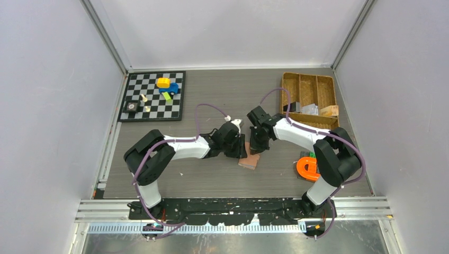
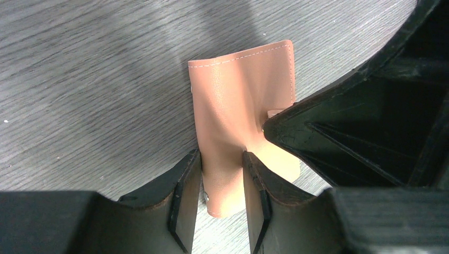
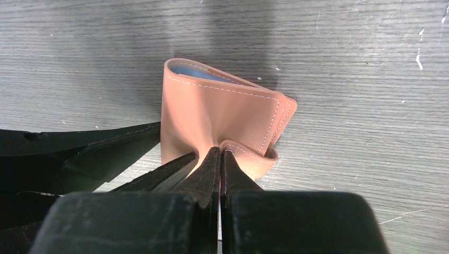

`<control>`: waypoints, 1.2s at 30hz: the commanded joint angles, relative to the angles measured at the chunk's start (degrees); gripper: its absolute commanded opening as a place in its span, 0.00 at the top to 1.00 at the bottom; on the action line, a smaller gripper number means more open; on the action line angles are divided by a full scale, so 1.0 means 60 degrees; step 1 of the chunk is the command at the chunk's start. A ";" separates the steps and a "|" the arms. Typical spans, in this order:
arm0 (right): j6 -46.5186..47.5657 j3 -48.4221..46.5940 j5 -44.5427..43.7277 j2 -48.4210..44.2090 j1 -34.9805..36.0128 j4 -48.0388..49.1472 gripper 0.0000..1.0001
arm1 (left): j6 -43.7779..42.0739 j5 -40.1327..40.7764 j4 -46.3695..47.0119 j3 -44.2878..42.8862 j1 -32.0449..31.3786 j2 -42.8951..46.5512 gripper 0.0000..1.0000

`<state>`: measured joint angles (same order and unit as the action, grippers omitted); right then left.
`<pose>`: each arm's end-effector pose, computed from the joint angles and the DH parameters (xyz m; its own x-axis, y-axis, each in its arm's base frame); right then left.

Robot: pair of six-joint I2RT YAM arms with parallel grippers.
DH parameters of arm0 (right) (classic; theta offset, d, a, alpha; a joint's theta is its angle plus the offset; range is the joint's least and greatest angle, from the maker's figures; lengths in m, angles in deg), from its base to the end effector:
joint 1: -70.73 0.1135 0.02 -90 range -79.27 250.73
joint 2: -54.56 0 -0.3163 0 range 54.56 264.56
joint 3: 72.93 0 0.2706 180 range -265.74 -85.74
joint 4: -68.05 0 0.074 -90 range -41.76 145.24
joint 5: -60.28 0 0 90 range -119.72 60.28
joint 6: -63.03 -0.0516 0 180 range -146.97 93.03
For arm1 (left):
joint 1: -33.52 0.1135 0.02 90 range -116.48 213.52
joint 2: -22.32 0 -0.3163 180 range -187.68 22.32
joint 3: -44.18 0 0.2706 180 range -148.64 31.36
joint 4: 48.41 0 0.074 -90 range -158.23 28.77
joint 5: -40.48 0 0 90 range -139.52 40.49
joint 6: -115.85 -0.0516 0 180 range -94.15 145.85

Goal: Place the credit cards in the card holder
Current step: Close the card holder at the center of the board.

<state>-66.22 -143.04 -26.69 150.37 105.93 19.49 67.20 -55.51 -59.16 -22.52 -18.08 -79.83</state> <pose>0.2680 0.1924 0.1900 -0.9807 0.0814 -0.1779 0.0428 0.9765 0.2110 0.2404 -0.3119 0.1753 -0.8811 0.0539 -0.4698 0.3226 0.7949 -0.5138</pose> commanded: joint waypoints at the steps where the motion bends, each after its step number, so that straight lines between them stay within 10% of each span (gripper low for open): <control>1: -0.0293 0.0736 -0.1406 0.1819 0.0277 0.1053 1.00 | -0.0240 0.0282 -0.1077 0.0306 -0.0031 -0.0481 0.63; 24: -0.0174 0.0032 -0.1949 0.1671 0.0639 0.0367 0.99 | -0.0349 0.0311 -0.1320 0.0177 0.0052 0.0003 0.57; 36: 0.0884 -0.0817 -0.1784 -0.1488 -0.0475 -0.1140 0.46 | -0.0764 0.0096 -0.2153 0.0251 0.1095 0.2161 0.30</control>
<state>-64.12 -147.47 -35.17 149.19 106.89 14.03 64.68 -55.47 -68.71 -22.13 -14.40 -73.27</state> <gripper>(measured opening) 0.485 0.669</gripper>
